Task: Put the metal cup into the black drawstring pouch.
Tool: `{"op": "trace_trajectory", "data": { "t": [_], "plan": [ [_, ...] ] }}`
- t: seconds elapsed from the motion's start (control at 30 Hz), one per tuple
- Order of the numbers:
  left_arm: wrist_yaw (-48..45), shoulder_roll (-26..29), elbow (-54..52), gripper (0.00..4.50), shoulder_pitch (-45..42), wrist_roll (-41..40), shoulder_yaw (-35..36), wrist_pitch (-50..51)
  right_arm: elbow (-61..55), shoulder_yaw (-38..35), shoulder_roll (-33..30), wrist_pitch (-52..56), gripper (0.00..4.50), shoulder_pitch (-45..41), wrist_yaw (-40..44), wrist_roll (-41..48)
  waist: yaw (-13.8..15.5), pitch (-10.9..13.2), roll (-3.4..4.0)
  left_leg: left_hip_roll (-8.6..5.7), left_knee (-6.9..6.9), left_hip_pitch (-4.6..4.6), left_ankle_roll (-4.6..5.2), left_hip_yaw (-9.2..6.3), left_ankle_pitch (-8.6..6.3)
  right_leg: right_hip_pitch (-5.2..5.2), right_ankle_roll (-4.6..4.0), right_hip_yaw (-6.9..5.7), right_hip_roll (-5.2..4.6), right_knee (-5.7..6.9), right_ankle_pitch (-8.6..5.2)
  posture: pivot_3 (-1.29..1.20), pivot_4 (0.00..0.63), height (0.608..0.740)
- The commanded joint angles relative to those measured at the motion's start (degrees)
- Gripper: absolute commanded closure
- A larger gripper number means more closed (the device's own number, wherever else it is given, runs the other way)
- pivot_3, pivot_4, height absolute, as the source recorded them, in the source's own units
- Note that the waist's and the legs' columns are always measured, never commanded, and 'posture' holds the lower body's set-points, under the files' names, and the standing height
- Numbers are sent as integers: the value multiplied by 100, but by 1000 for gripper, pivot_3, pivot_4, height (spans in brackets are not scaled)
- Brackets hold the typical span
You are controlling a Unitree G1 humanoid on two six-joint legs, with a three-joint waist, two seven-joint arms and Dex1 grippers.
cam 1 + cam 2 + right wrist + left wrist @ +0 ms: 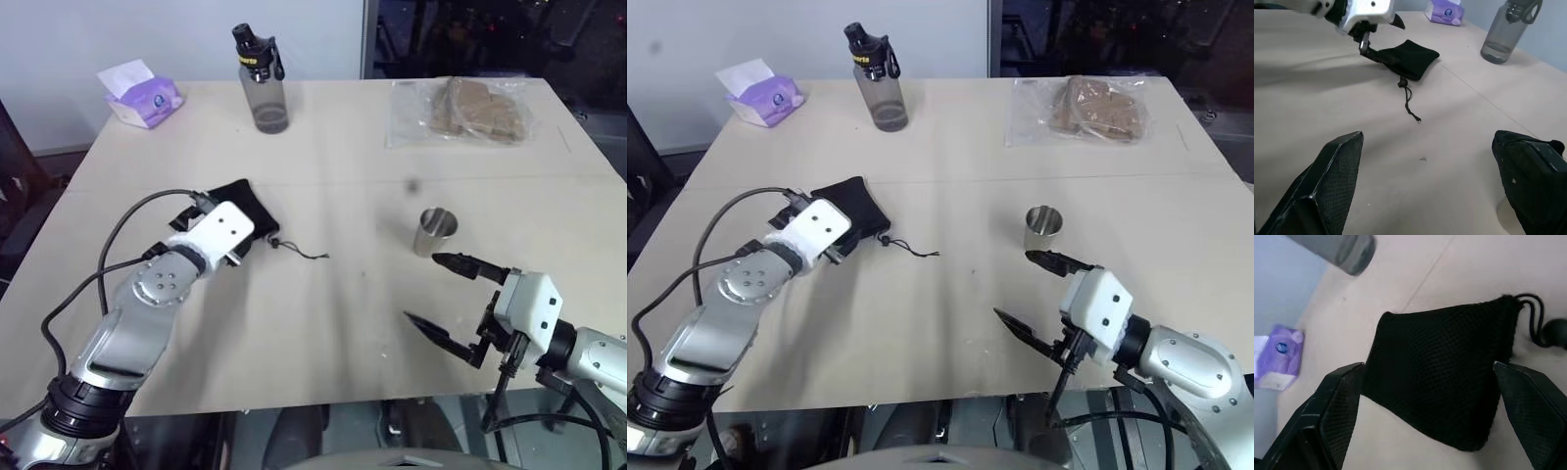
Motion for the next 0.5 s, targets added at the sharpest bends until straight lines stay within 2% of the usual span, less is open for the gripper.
{"op": "trace_trajectory", "data": {
  "t": [0.03, 0.33, 0.37, 0.4, 0.43, 0.5],
  "plan": [
    [-24, 2, 53, 131, -135, 386, -83, -191, -214, -29, 18, -8, 124, 33, -148, -22, 0, 0, 0, 0, 0, 0, 0, 0, 0, 0, 1, 0, -1, 0, 0, 0, 150, 740],
    [-59, -296, 1034, 131, -588, 967, -397, -904, -296, 77, 63, 95, 124, 35, -488, -115, 7, 0, 0, -4, 3, 0, 0, -1, 0, 1, 1, -4, -4, 3, 1, 0, 150, 740],
    [-80, -321, 1110, 673, -617, 1000, -411, -976, -305, 83, 61, 106, 0, 34, -507, -121, 5, 0, 0, -4, 4, -1, 0, 0, 0, 1, -1, -2, -4, 3, 2, 0, 150, 740],
    [-123, -384, 1213, 673, -683, 986, -420, -1055, -299, 89, 77, 142, 0, 15, -571, -143, 5, 0, 0, -3, 4, 0, 0, 1, 0, 1, -3, -1, -4, 3, 3, 0, 150, 740],
    [-162, -429, 1291, 1296, -733, 973, -424, -1121, -298, 95, 91, 182, 0, -4, -637, -166, 5, 0, 0, -3, 5, -1, 0, 0, 0, 1, -5, -2, -4, 3, 5, 0, 150, 740],
    [-251, -530, 1445, 2044, -856, 951, -418, -1202, -305, 127, 120, 255, 0, -107, -792, -253, 5, 0, 0, -4, 5, -1, 0, -2, 0, 1, -10, -4, -4, 4, 8, 0, 150, 740]
  ]
}}
